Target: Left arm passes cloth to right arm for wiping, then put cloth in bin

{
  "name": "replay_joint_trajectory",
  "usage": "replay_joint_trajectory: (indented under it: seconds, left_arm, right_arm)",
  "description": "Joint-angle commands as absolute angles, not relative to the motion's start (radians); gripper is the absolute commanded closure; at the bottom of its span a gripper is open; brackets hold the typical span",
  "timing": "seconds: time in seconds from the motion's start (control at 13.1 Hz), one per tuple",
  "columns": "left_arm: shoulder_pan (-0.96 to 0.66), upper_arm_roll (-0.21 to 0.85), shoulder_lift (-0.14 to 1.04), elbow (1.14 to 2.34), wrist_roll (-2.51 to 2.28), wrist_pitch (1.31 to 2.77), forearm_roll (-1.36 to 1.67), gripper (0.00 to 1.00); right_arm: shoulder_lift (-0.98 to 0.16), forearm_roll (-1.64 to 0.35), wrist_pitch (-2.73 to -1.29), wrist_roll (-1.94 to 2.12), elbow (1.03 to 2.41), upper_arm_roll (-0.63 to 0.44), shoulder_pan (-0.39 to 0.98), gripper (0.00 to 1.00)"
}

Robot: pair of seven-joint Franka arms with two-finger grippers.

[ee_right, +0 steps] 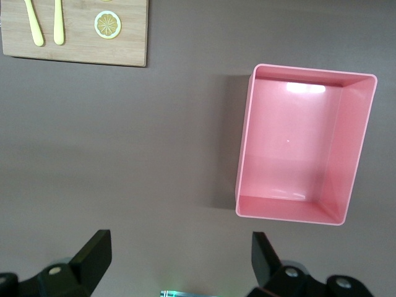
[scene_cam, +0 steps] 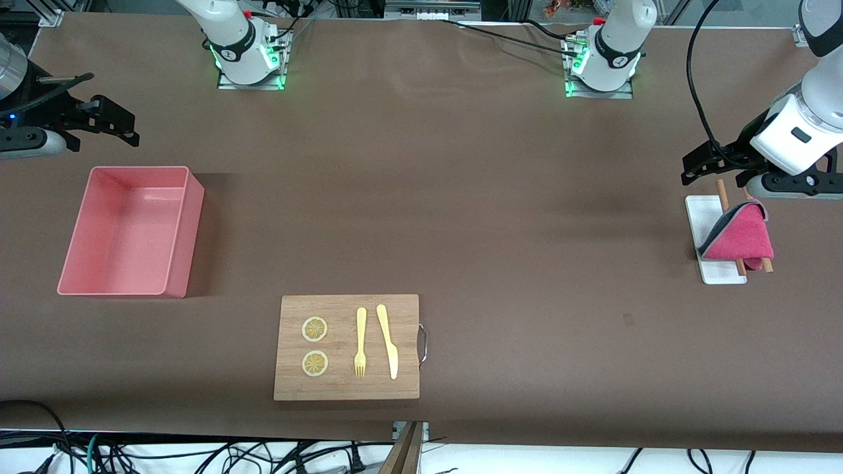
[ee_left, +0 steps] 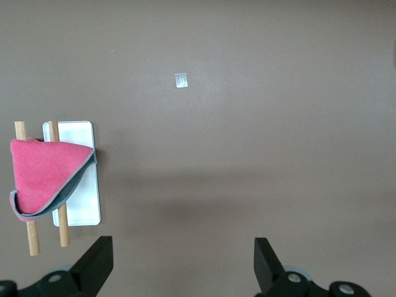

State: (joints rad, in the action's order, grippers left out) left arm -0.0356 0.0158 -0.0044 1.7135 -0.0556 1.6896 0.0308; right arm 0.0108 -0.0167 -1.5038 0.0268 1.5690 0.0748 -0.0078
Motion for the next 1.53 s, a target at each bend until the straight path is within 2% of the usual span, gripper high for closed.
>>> replay_joint_trajectory:
  seconds: [0.0,1.14,1.45]
  left_arm:
    - [-0.043,0.003,-0.014,1.724,-0.058,1.663,0.040,0.00]
    - [-0.040,0.000,-0.005,1.718,-0.051,1.657,0.025,0.00]
    - [-0.026,-0.002,0.015,1.718,0.165,1.612,0.006,0.00]
  right_arm:
    - [0.003,-0.008,-1.482,0.034,1.546,0.083,-0.012,0.00]
    - [0.003,-0.008,-1.480,0.032,1.546,0.083,-0.011,0.00]
    - [0.003,-0.008,-1.482,0.031,1.545,0.084,-0.011,0.00]
